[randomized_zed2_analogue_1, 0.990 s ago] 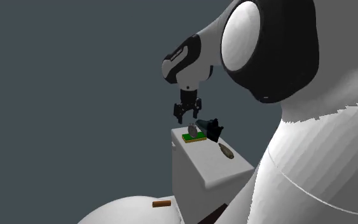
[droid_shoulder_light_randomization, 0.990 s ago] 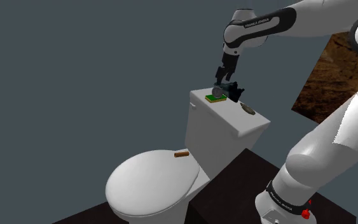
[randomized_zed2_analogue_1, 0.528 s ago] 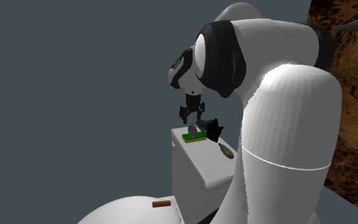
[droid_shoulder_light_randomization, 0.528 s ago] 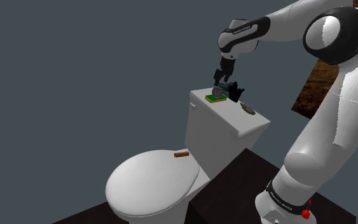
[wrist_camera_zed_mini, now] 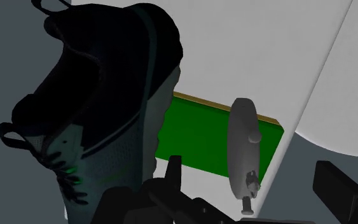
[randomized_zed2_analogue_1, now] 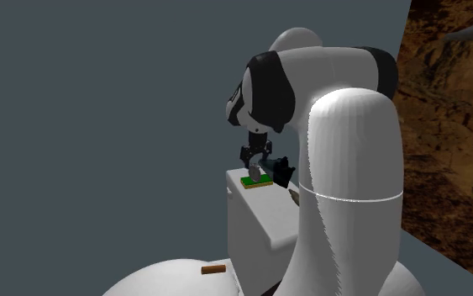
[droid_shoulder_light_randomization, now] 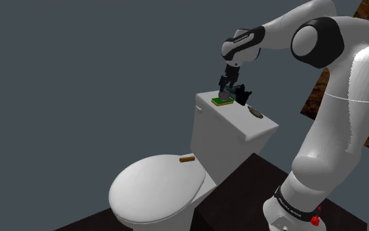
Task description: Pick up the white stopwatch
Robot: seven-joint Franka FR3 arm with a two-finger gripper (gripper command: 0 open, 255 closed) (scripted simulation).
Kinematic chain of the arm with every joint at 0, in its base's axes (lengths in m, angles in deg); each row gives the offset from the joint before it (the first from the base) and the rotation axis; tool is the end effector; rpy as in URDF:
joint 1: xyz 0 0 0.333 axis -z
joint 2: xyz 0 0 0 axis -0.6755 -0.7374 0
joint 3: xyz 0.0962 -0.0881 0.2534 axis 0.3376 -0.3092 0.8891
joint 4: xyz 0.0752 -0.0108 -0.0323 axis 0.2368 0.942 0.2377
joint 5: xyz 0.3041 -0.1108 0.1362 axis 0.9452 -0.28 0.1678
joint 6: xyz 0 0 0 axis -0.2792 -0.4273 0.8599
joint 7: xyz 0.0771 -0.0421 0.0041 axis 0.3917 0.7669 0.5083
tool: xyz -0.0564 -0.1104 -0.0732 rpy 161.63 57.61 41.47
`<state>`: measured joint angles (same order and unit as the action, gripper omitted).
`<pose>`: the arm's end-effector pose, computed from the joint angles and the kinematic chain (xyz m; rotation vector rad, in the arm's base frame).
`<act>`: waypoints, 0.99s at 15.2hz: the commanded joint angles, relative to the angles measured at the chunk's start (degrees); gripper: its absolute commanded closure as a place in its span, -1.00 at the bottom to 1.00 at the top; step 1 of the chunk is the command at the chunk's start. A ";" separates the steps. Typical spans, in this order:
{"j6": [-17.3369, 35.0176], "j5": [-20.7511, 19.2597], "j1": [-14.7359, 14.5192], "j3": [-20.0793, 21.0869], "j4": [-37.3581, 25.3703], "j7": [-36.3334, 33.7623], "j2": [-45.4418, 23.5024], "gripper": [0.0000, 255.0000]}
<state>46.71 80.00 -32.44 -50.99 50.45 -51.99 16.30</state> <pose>0.5063 -0.2741 0.3820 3.1021 -0.0564 0.1491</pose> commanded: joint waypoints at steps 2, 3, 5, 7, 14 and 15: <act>2.08 0.42 0.05 0.11 1.31 0.25 -0.80 -1.00; 2.48 0.51 0.06 0.14 1.55 0.32 -0.97 -1.00; 2.40 0.49 0.06 0.14 1.48 0.30 -0.96 1.00; 2.32 0.50 0.07 0.14 1.37 0.30 -1.00 1.00; 2.48 0.51 0.07 0.14 1.55 0.32 -0.97 1.00; 1.79 0.35 0.04 0.10 1.13 0.21 -0.68 1.00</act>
<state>48.81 80.42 -32.41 -50.86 51.78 -51.76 15.50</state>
